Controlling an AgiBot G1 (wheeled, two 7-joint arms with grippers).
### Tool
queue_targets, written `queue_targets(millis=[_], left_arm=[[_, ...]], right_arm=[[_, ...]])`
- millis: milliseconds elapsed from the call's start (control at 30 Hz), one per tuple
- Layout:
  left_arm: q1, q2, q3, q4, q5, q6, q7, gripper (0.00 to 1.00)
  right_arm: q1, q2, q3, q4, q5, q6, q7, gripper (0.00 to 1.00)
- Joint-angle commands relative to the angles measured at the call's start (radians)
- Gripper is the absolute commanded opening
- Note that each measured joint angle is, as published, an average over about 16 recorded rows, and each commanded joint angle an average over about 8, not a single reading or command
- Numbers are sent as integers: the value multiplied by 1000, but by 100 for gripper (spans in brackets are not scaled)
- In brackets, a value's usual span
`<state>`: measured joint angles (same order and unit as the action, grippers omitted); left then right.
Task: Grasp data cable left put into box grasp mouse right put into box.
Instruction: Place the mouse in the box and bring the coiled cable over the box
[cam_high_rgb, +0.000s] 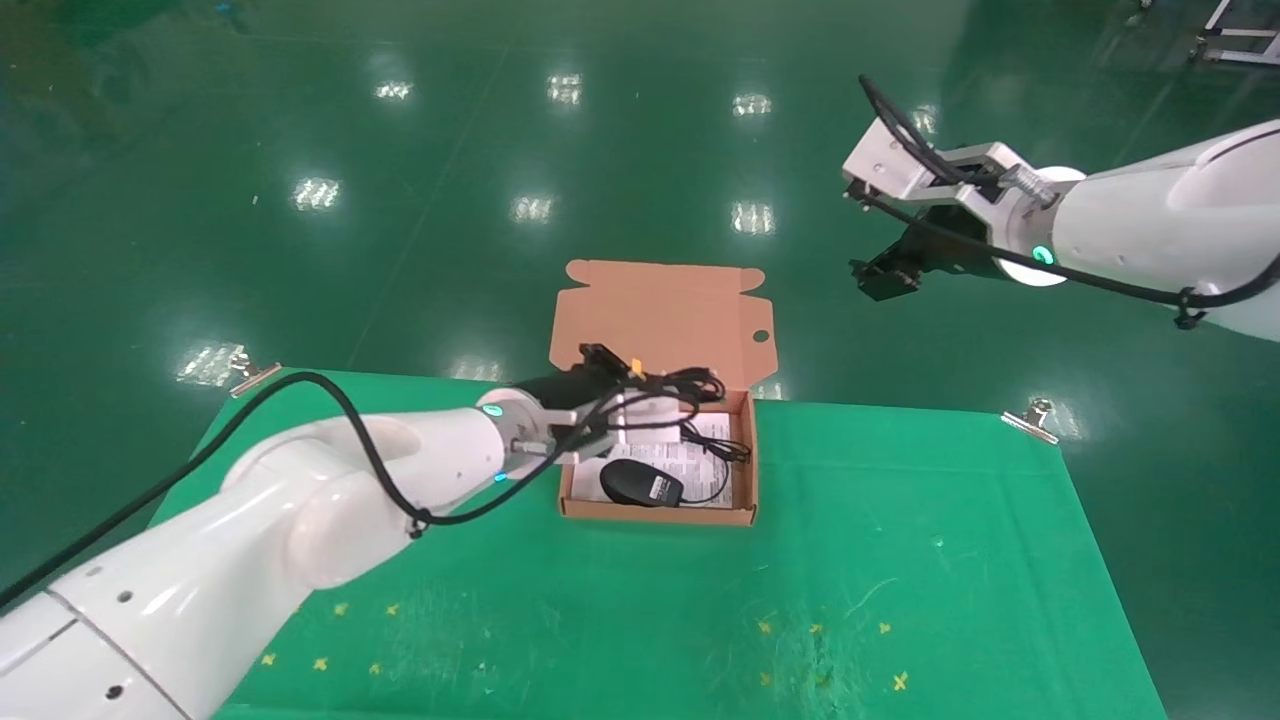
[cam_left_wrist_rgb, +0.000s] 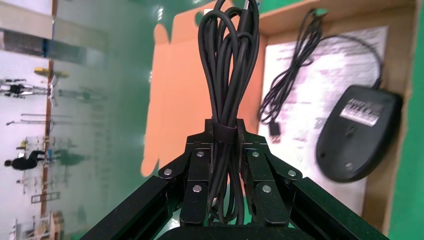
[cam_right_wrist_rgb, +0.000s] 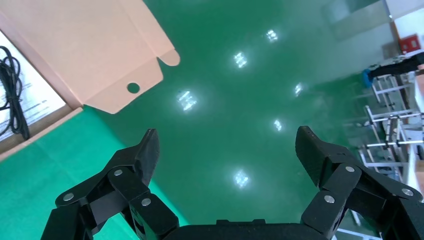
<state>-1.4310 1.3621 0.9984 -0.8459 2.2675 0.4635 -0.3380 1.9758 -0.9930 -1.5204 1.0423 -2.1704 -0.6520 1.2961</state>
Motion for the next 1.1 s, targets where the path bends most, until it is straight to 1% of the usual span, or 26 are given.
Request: queue_targets(millis=[33, 167, 200, 333, 433, 467, 867, 1100], left_arm=[[0, 1, 31, 6, -23, -10, -3, 0], [-10, 1, 85, 13, -58, -28, -3, 0], [-12, 1, 96, 14, -64, -31, -2, 5], [-21, 2, 135, 20, -95, -36, 0, 55], [-25, 2, 148, 24, -108, -35, -2, 92], [-26, 2, 151, 25, -112, -34, -2, 100], [-24, 2, 138, 22, -98, -32, 0, 100], [-25, -15, 133, 1, -106, -34, -8, 100]], right_arm=[[8, 10, 3, 26, -26, -14, 29, 100], [14, 23, 6, 58, -59, -32, 64, 100], [15, 25, 6, 63, -65, -35, 70, 100], [17, 34, 7, 84, -84, -43, 86, 100], [18, 37, 8, 90, -91, -46, 91, 100], [19, 37, 8, 92, -93, -47, 92, 100], [16, 34, 8, 83, -86, -44, 88, 100], [15, 33, 8, 81, -83, -43, 86, 100]])
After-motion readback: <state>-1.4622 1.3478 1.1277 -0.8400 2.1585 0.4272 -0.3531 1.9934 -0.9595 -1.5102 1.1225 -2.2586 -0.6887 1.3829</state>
